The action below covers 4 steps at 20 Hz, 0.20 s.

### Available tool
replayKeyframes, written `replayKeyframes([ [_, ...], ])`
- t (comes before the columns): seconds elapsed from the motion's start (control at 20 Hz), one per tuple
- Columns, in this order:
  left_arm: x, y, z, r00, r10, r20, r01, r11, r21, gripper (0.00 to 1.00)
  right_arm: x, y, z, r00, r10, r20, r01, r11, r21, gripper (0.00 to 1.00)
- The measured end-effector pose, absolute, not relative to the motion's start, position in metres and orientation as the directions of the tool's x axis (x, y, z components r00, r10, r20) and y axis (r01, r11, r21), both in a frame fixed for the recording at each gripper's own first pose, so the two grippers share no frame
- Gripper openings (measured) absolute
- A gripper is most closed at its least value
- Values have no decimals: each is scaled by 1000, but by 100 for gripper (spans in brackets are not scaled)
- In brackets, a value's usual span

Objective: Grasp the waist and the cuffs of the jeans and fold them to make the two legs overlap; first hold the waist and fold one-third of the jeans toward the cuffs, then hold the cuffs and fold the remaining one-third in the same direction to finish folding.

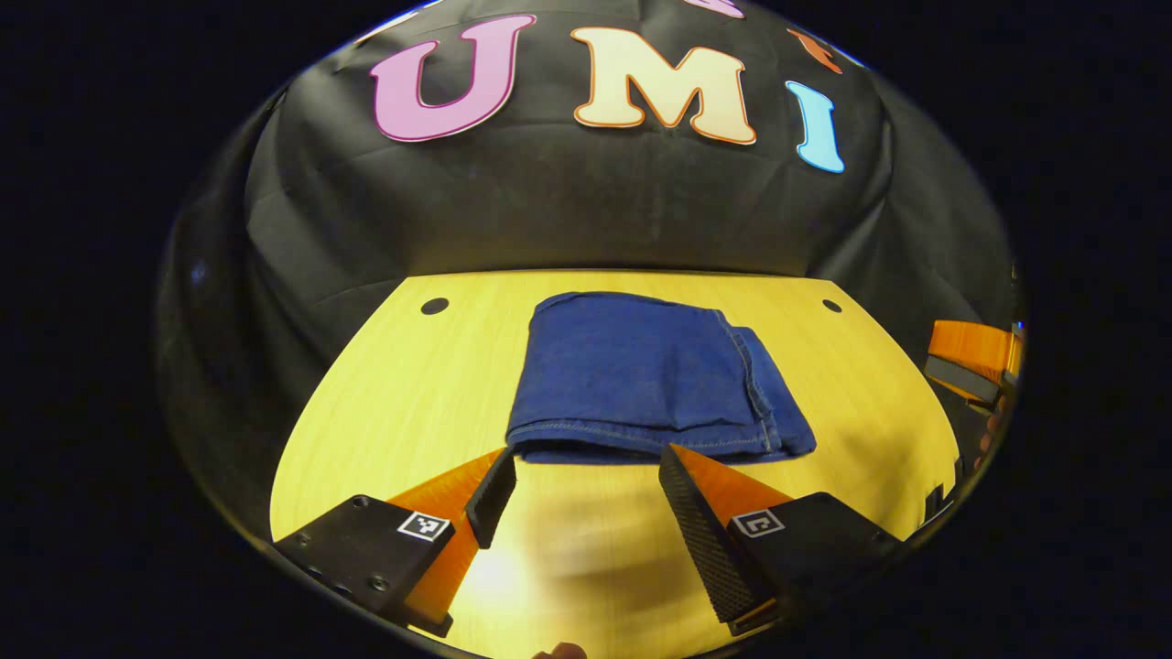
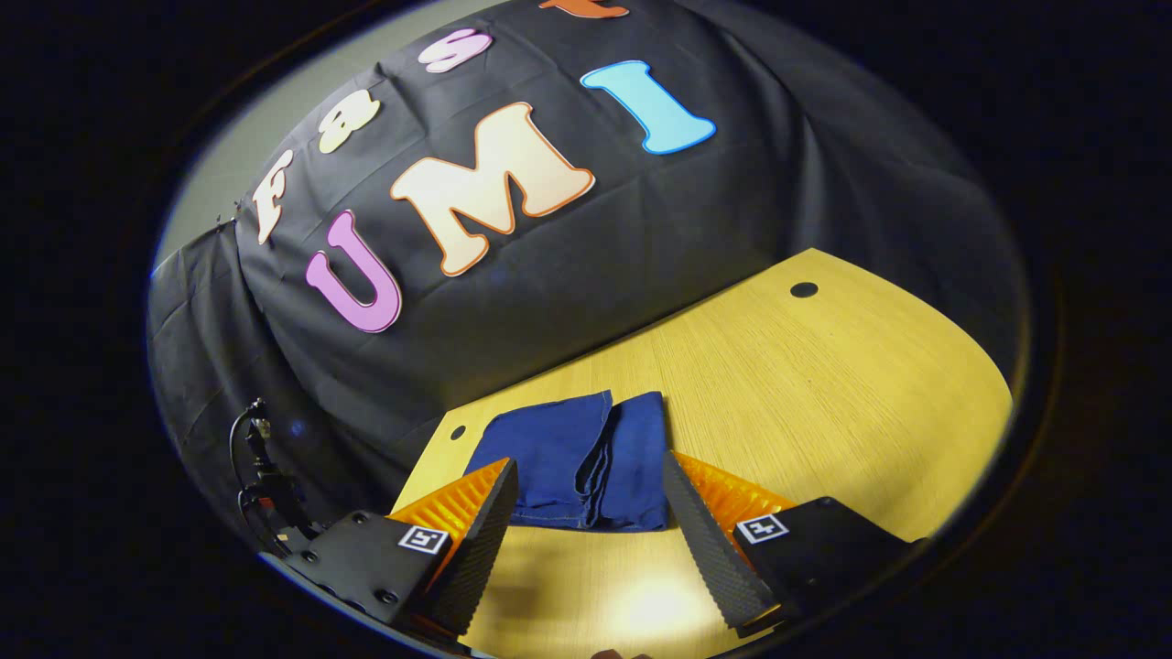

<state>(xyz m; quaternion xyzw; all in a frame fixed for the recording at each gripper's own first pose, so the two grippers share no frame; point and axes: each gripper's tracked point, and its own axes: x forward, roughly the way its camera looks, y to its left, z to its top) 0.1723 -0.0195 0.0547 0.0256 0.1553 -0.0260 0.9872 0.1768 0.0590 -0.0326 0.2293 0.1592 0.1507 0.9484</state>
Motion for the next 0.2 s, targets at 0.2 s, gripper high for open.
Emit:
replayKeyframes([
  [0.2, 161, -8, 47, 947, -88, -310, 96, 995, 10, 96, 165, 79, -25, 905, 363, -222, -230, 856, 462, 98],
])
